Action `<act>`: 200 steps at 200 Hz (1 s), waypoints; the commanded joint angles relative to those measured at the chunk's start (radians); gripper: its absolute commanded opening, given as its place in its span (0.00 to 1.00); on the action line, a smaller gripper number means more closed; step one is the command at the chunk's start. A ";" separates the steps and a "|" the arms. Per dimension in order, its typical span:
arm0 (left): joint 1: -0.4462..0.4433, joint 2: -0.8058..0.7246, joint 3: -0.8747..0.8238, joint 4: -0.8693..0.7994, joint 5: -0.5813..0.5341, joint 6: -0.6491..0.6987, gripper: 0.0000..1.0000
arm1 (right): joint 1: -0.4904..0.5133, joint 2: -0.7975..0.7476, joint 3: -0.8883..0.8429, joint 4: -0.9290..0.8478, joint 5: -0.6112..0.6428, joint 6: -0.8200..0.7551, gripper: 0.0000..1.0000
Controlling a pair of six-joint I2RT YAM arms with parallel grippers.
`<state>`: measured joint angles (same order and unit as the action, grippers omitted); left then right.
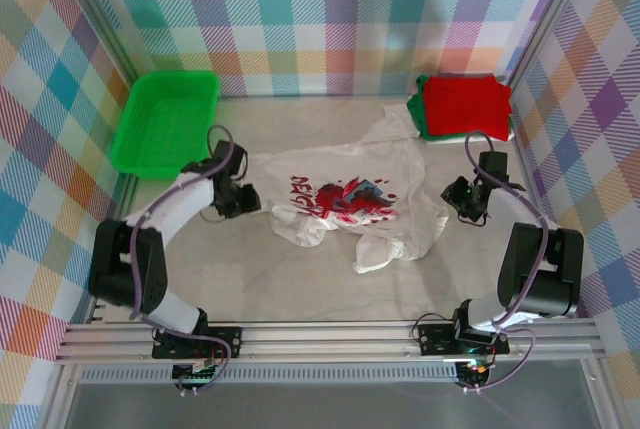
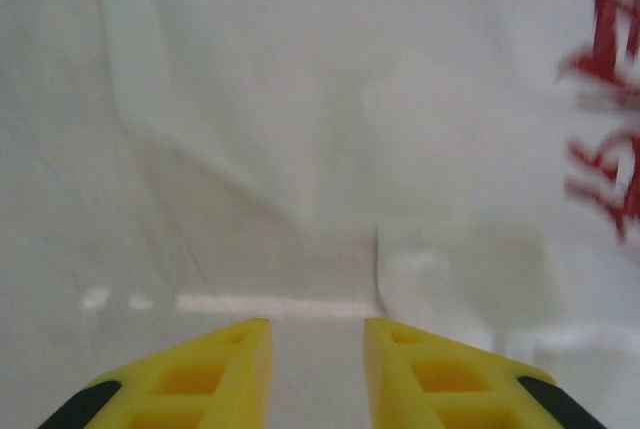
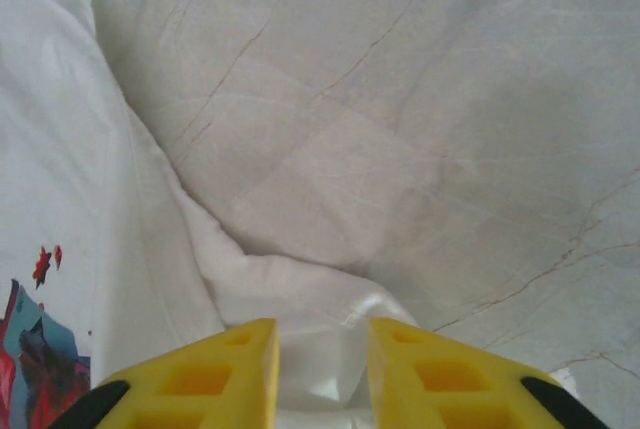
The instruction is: Fold and stack the t-shirts
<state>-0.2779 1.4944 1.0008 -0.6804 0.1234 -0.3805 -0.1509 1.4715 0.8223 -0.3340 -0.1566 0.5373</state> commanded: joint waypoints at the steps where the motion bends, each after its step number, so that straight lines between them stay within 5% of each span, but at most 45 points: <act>1: -0.058 -0.072 -0.090 0.047 0.040 -0.089 0.31 | 0.032 -0.092 0.019 0.000 -0.041 -0.017 0.42; 78: -0.117 0.190 -0.029 0.287 0.107 -0.083 0.43 | 0.187 -0.382 -0.127 0.192 0.011 -0.025 0.56; 136: -0.133 0.173 -0.003 0.266 0.074 -0.090 0.00 | 0.188 -0.324 -0.117 0.185 0.014 -0.018 0.56; 174: -0.131 0.067 0.008 0.131 0.040 -0.064 0.00 | 0.189 -0.273 -0.100 0.206 0.002 -0.022 0.57; 185: -0.132 0.058 0.005 0.101 0.040 -0.048 0.19 | 0.188 -0.262 -0.100 0.217 -0.003 -0.022 0.57; 200: -0.133 0.072 -0.018 0.094 0.050 -0.046 0.27 | 0.188 -0.249 -0.104 0.235 -0.008 -0.020 0.57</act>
<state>-0.4049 1.5761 0.9859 -0.5034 0.1776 -0.4522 0.0334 1.2060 0.7086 -0.1509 -0.1501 0.5163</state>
